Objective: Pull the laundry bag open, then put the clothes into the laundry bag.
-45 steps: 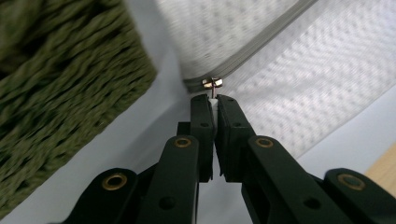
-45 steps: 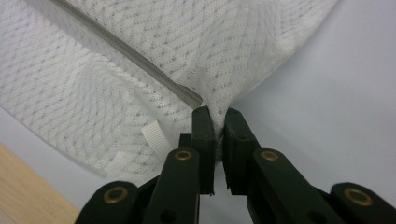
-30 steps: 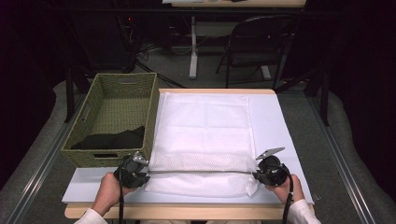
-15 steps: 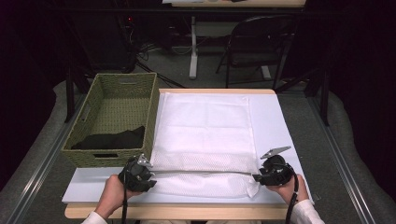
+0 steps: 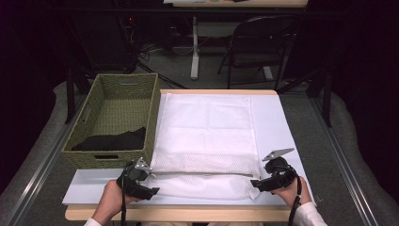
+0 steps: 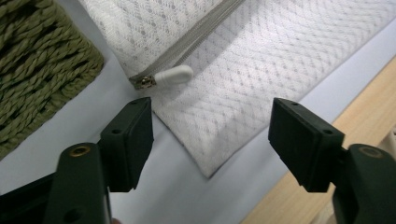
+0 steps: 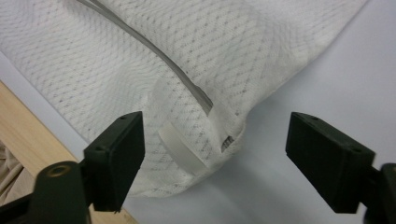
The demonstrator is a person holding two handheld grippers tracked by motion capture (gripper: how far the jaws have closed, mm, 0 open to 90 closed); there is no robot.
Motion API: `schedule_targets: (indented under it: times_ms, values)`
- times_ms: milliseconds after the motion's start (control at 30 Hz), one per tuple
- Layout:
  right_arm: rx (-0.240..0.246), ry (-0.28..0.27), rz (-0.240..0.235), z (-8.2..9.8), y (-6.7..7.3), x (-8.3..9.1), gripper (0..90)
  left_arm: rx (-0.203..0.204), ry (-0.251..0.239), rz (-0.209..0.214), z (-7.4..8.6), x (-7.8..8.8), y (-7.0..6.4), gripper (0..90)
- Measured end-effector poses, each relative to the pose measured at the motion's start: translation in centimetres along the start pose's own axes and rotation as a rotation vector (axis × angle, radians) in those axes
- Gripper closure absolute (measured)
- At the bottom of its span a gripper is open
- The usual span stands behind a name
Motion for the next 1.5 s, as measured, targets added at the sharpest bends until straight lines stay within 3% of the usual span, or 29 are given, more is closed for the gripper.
schedule_targets:
  times_ms: [267, 400, 467, 1067, 1333, 1500]
  values:
    - [0.033, -0.023, -0.038, -0.4, 0.8, -0.1, 11.6, 0.065, -0.048, -0.055, 1.6, 1.5, 0.5, 15.2]
    - [0.047, -0.031, -0.041, -0.7, 1.2, -0.1, 9.5, 0.074, -0.06, -0.085, 2.0, 1.9, 1.1, 7.6]
    - [0.059, -0.052, -0.035, -0.9, 1.6, 0.0, 9.5, 0.089, -0.073, -0.078, 2.1, 2.0, 1.4, 4.2]
    - [0.156, -0.007, -0.047, -2.8, 3.1, -1.9, 10.0, 0.112, -0.086, -0.094, 2.5, 1.9, 2.3, 0.2]
    - [0.182, -0.014, -0.051, -3.5, 3.1, -2.2, 10.1, 0.132, -0.118, -0.059, 2.4, 2.3, 2.0, 0.1]
    - [0.214, -0.009, -0.048, -4.2, 3.5, -3.1, 10.6, 0.096, -0.106, -0.086, 2.5, 1.9, 2.0, 0.1]
Point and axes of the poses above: each handheld gripper's, and its own axes: x roughly backward along the jaws, z roughly out of its underside, y roughly to its left, the point moved 3 cm from there along -x, roughly forward along the jaws, and after that the axes turned 4 degrees about x, right-handed, at the moved point
